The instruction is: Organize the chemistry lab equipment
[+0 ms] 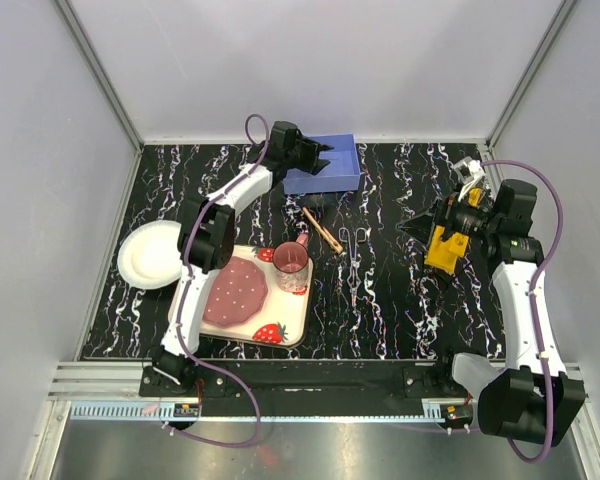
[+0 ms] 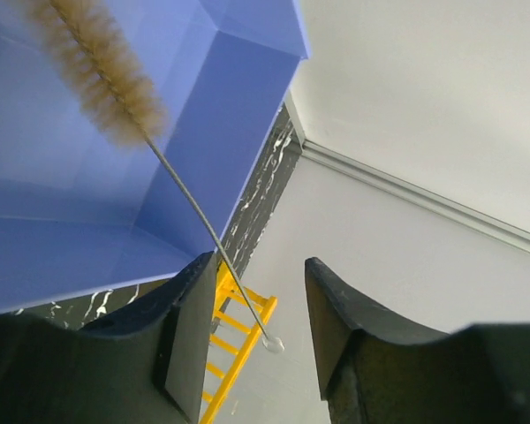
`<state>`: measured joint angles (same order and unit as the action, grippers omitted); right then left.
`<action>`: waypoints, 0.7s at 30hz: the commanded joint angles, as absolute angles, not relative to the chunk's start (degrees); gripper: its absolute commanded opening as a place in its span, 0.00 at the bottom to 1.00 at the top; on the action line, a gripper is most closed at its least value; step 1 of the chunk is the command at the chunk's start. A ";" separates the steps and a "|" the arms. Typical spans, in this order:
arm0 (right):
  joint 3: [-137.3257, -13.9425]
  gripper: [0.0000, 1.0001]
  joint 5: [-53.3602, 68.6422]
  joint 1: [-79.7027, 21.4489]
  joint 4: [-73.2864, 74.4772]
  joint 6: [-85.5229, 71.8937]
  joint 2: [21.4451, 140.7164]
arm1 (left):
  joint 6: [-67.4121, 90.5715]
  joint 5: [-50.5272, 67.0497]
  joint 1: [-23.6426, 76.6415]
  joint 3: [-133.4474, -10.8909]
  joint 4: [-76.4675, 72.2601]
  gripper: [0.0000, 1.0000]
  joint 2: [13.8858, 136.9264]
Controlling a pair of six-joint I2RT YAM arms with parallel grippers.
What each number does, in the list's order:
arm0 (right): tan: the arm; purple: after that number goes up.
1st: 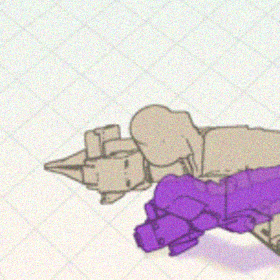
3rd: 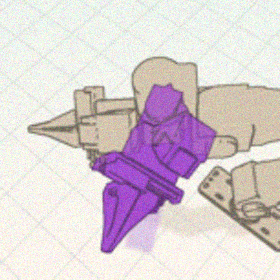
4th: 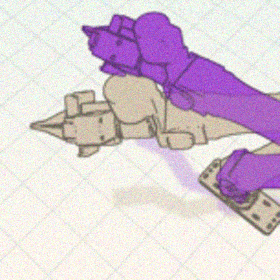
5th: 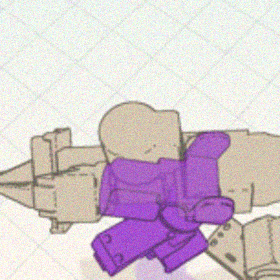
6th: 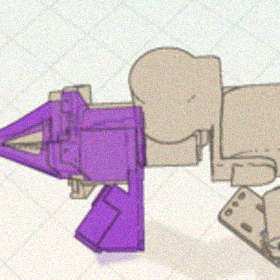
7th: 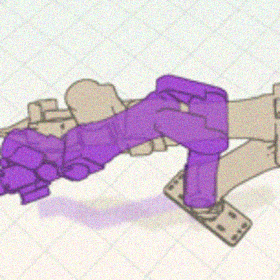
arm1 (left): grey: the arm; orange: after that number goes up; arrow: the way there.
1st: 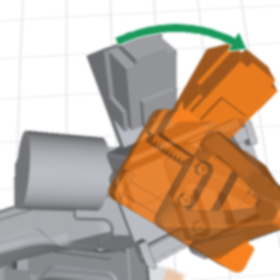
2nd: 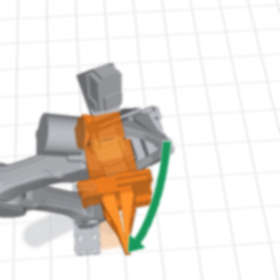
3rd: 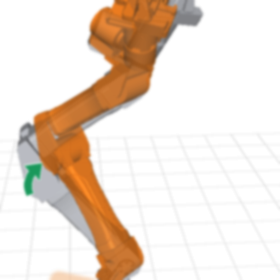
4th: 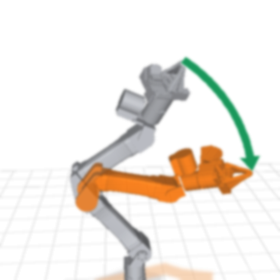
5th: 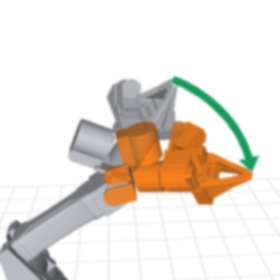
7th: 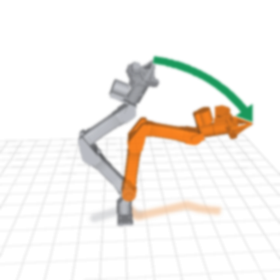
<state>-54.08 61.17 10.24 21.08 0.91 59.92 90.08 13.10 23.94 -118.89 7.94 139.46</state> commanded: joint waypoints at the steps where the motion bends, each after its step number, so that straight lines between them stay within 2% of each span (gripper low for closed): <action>1: -53.96 1.00 62.75 10.63 18.81 0.35 58.89 | 90.44 14.41 24.08 -122.61 6.24 0.49 138.08; 5: -55.62 1.00 62.23 10.63 21.44 2.71 59.41 | 87.46 16.61 23.73 -122.52 5.01 0.59 135.18; 6: -56.33 1.00 61.97 10.63 22.49 3.68 59.68 | 86.93 17.22 23.47 -122.43 4.92 0.64 134.48; 11: -63.87 1.00 60.12 10.55 33.91 12.80 63.97 | 81.32 22.93 21.98 -117.44 2.12 0.72 127.63; 16: -71.35 1.00 54.51 8.27 46.64 21.96 68.02 | 65.86 23.39 19.25 -105.93 5.43 0.80 115.69; 21: -75.76 1.00 44.14 -3.30 51.24 27.16 71.54 | 47.75 20.22 16.44 -86.72 5.54 0.89 95.86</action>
